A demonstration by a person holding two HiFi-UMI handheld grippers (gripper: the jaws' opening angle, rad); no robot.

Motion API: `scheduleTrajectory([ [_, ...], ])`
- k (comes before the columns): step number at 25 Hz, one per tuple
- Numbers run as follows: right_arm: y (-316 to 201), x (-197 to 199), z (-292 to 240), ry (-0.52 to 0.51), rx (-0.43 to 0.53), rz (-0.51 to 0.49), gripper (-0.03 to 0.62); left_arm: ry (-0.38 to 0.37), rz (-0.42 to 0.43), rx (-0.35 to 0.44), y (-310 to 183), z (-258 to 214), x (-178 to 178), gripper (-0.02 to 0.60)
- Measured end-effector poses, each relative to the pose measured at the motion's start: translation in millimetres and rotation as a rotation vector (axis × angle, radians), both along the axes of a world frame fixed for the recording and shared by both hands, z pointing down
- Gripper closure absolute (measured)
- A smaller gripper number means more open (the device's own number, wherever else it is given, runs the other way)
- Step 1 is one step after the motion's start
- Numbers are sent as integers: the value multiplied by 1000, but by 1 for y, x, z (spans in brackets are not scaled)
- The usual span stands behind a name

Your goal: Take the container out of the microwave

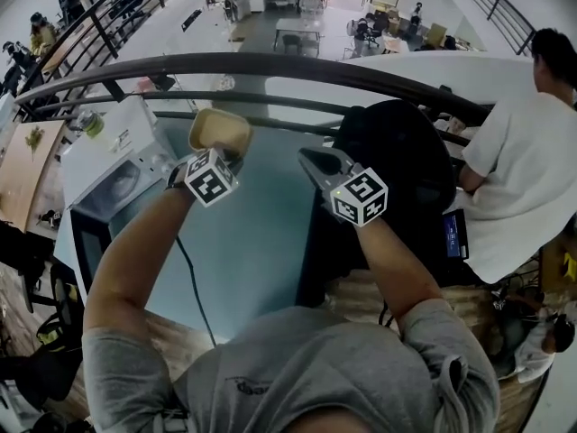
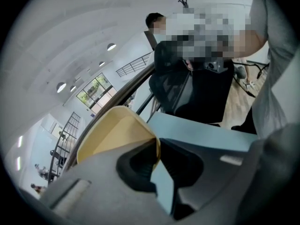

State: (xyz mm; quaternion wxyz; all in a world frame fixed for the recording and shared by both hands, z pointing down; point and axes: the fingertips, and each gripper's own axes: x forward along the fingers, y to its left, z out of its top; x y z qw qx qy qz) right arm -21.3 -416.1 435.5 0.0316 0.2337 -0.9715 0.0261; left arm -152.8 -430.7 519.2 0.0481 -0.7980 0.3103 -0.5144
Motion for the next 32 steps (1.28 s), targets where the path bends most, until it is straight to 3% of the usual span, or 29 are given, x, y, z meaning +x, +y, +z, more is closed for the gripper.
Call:
scheduleTrajectory([
  [13, -51, 4, 80, 10, -94, 62, 588, -10, -2, -103, -57, 105, 9, 548],
  [32, -67, 2, 169, 35, -214, 66, 588, -90, -30, -200, -93, 233, 15, 546],
])
